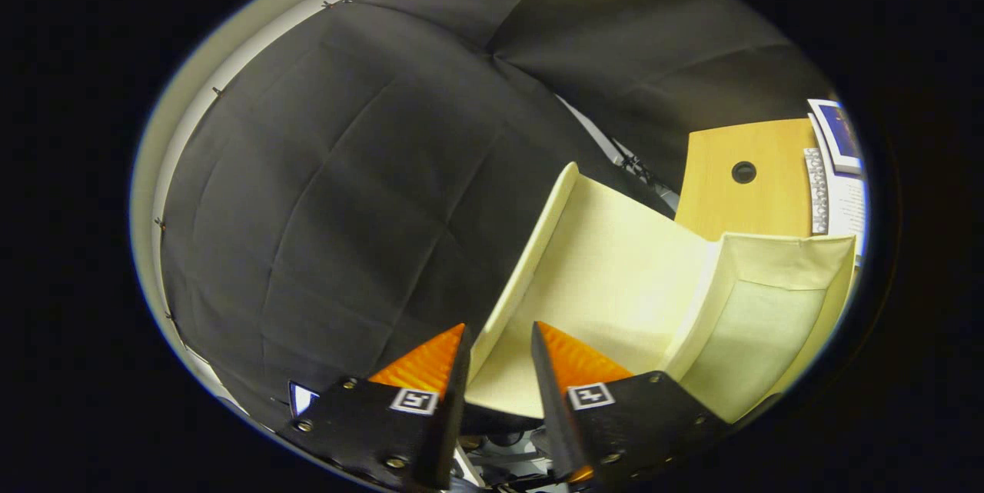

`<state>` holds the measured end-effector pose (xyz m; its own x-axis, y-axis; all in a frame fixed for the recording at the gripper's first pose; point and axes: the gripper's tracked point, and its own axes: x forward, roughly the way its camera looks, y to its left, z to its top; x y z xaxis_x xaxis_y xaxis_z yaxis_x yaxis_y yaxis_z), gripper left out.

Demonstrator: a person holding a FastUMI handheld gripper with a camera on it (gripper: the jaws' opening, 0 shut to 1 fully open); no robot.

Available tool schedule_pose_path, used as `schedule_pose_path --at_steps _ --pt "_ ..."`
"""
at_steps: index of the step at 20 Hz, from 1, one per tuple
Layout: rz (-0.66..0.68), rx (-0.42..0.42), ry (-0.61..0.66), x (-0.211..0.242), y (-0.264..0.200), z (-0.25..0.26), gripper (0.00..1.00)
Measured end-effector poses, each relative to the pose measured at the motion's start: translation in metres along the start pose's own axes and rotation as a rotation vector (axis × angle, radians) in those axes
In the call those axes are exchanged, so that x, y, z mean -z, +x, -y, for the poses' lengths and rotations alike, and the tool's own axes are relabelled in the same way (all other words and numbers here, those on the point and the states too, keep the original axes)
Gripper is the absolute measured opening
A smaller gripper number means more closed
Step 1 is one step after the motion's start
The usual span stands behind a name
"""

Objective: Open the storage box then place both shoes into the box .Put the left shoe in first, then the right shoe, with the right side of both shoes facing outward in a uniform manner.

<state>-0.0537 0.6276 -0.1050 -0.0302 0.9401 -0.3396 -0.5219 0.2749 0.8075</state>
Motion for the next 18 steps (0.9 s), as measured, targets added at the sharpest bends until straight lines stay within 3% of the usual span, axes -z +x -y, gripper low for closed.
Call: schedule_pose_path --at_steps 1,3,8,18 --pt "0.000 0.009 -0.016 0.000 -0.005 -0.001 0.69" --pt "0.006 0.034 -0.072 0.000 -0.013 -0.001 0.93" --pt "0.015 0.055 -0.141 0.003 -0.047 -0.003 0.95" --pt "0.127 0.140 -0.140 -0.009 -0.145 0.032 0.95"
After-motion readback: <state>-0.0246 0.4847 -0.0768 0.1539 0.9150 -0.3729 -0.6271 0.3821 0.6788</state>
